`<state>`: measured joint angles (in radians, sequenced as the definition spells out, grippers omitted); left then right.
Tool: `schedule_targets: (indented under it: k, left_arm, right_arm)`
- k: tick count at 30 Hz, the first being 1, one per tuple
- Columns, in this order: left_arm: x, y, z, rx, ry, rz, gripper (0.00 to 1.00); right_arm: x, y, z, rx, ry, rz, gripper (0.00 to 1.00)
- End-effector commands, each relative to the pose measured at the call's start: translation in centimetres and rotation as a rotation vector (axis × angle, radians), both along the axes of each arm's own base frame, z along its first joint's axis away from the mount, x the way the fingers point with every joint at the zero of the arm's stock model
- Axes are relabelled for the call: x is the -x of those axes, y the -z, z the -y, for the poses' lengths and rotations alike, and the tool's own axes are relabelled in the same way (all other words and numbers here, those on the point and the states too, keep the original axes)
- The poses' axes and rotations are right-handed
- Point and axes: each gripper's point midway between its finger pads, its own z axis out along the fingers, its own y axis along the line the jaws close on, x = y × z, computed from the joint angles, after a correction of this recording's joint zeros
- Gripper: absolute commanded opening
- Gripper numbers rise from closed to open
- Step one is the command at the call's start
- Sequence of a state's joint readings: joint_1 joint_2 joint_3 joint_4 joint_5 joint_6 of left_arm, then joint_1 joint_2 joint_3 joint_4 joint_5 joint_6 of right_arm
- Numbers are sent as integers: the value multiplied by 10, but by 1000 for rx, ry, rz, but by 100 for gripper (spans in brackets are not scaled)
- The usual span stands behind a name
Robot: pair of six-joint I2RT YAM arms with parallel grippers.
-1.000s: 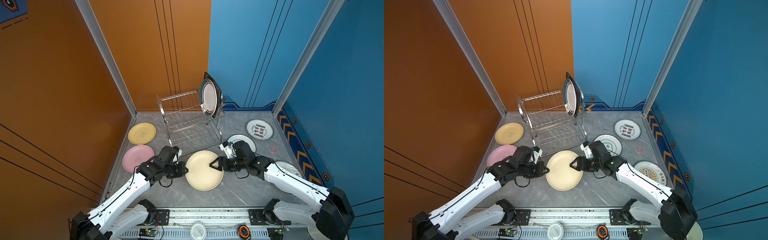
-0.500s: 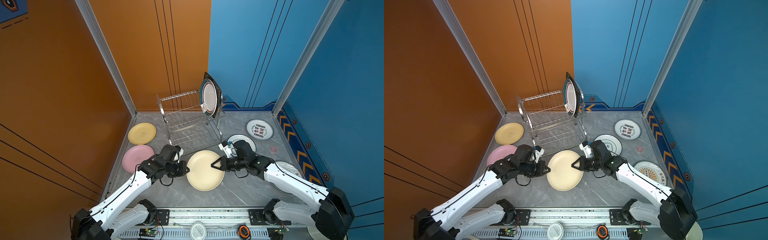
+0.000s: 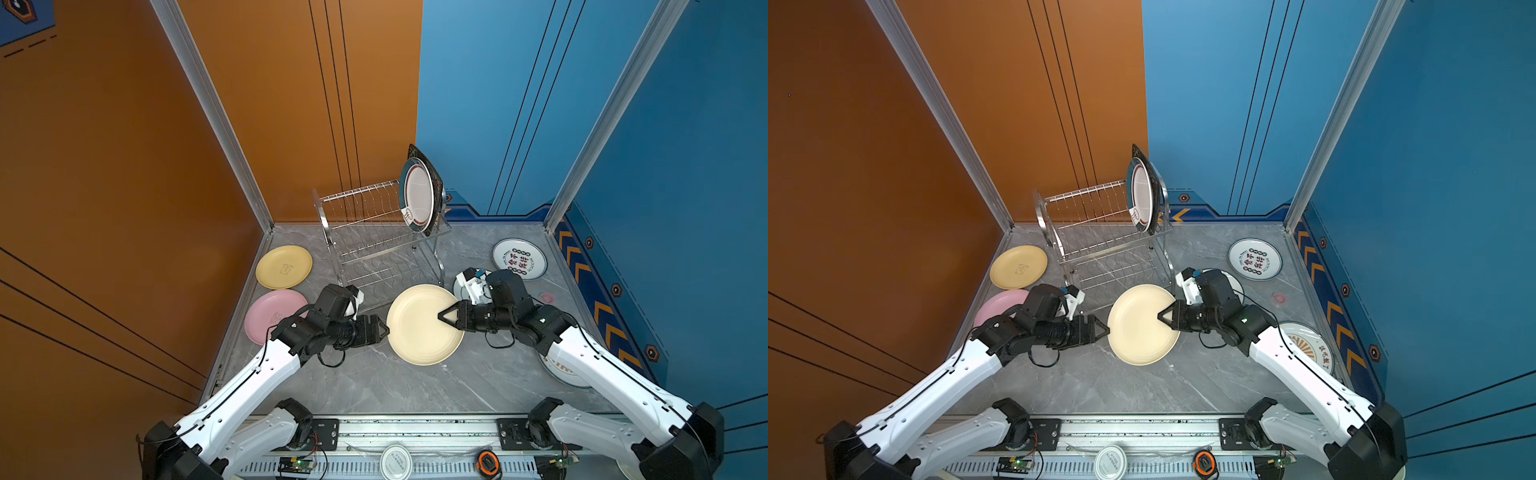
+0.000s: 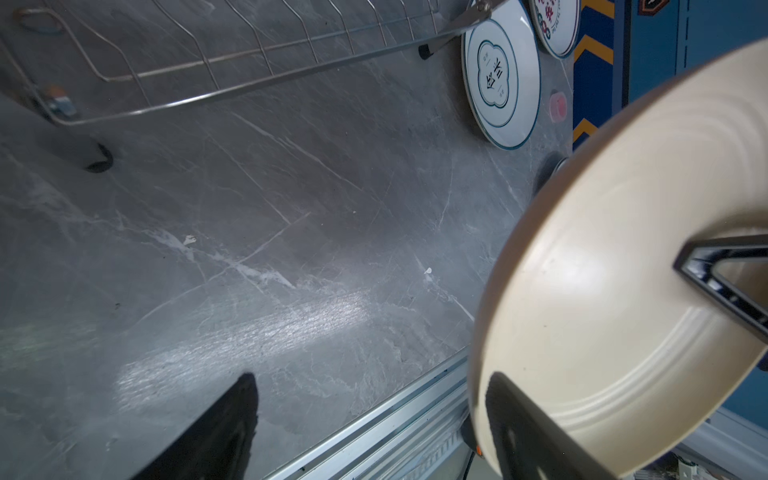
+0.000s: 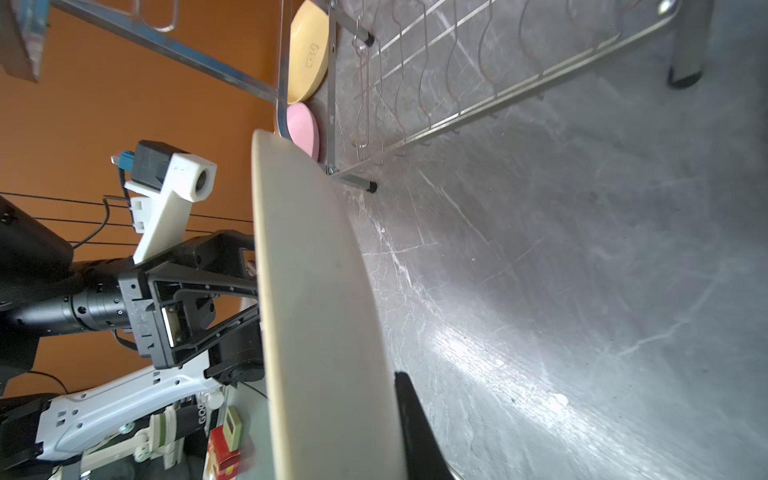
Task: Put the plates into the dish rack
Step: 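Grip the cream plate's edge with the right gripper while the left gripper braces it, then lift the cream plate upright and carry it to the rack with the right gripper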
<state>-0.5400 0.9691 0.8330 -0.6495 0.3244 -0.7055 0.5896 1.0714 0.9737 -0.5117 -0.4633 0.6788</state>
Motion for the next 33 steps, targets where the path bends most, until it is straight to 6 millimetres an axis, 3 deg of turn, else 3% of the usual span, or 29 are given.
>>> schedule_targets:
  k: [1,7,12,23,33]
  left_arm:
    - [-3,-7,-17,-31,-70,35,95]
    - [1,-2,-32,-31,-127,40,99]
    - [1,1,-34,-29,-125,32,98]
    - [2,6,-39,-30,-121,26,98]
    - [6,12,-44,-26,-143,23,98]
  right_arm:
    - [-2,-27,26,121,63,100,4]
    - [-9,-82,42,207,143,233,3]
    - [-23,-131,39,270,166,336,2]
    - [-62,-229,6,357,252,608,2]
    - [-105,-279,-36,497,400,860,2]
